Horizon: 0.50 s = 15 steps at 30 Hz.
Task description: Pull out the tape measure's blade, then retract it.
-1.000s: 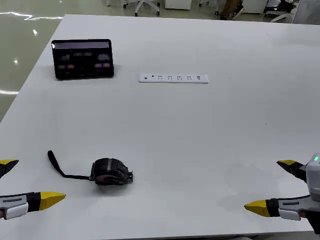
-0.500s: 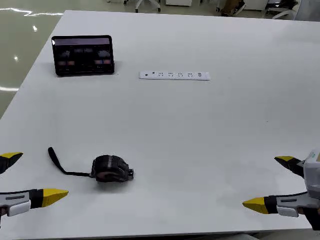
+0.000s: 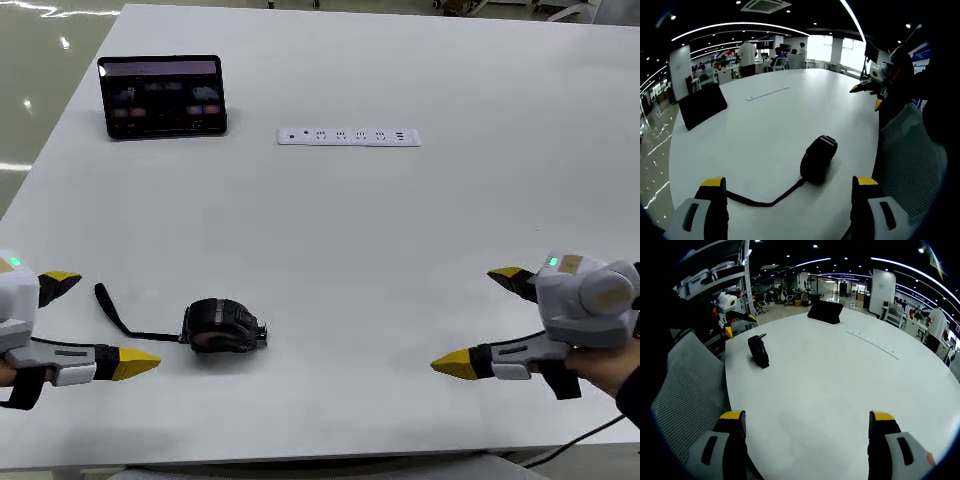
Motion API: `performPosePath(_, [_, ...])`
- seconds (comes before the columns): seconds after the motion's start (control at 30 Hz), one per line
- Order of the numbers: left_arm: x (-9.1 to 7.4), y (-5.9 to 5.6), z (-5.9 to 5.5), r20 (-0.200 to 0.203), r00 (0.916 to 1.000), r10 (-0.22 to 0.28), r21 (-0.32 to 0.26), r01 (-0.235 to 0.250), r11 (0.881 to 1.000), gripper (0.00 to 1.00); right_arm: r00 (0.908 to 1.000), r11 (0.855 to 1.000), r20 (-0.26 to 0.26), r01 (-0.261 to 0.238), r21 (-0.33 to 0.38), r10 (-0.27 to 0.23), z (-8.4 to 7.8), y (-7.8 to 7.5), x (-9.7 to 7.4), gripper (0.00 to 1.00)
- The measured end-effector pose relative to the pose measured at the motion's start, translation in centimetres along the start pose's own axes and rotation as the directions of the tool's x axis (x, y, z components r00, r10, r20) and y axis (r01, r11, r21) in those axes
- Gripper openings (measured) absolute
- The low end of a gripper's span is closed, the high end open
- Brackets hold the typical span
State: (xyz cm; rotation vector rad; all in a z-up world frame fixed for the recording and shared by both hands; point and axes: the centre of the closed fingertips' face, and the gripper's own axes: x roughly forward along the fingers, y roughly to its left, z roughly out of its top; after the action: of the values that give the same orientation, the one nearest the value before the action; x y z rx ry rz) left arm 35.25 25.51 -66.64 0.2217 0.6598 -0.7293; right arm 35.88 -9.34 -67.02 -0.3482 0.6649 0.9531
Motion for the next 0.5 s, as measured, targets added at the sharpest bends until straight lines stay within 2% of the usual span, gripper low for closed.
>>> performPosePath(0.03, [0.3,-0.1,0.2,-0.003,1.0,-0.009,0.007,0.009,1.0,1.0,1.0,1.0,-0.001,-0.008,-0.008,0.008,0.3,0.3,0.4,0.98])
performPosePath(0.1, [1.0,-0.7,0.7,-0.006,0.9985,-0.055,0.04,0.055,0.998,1.0,0.999,0.999,-0.016,-0.042,-0.031,0.042,0.6,1.1,1.5,0.98])
performPosePath(0.2, [2.2,-1.5,1.0,-0.035,0.9942,-0.102,0.104,0.105,0.989,1.0,0.9972,0.996,-0.016,-0.073,-0.053,0.073,1.0,1.8,3.2,0.98])
performPosePath(0.23, [2.7,-1.7,1.0,-0.059,0.9923,-0.109,0.139,0.116,0.983,1.0,0.9953,0.994,-0.018,-0.096,-0.057,0.095,1.3,2.4,3.8,0.97])
performPosePath(0.3, [3.2,-2.1,0.5,-0.115,0.985,-0.129,0.152,0.146,0.977,0.96,0.993,0.991,-0.01,-0.118,-0.065,0.118,1.7,2.9,4.7,0.94])
performPosePath(0.33, [3.7,-2.2,0.5,-0.132,0.9827,-0.129,0.167,0.15,0.974,0.93,0.9911,0.989,-0.015,-0.133,-0.071,0.132,1.8,3.4,5.4,0.94])
performPosePath(0.37, [4.1,-2.3,0.6,-0.133,0.9824,-0.131,0.171,0.153,0.973,0.93,0.99,0.986,-0.012,-0.141,-0.087,0.141,2.0,3.7,5.8,0.95])
performPosePath(0.47, [5.1,-3.1,0.7,-0.161,0.9721,-0.171,0.178,0.199,0.964,0.93,0.9816,0.973,-0.047,-0.19,-0.129,0.185,2.3,4.9,7.2,0.95])
performPosePath(0.5, [5.4,-3.5,0.4,-0.192,0.9623,-0.192,0.198,0.23,0.953,0.92,0.9792,0.968,-0.052,-0.202,-0.148,0.196,2.6,5.3,7.6,0.94])
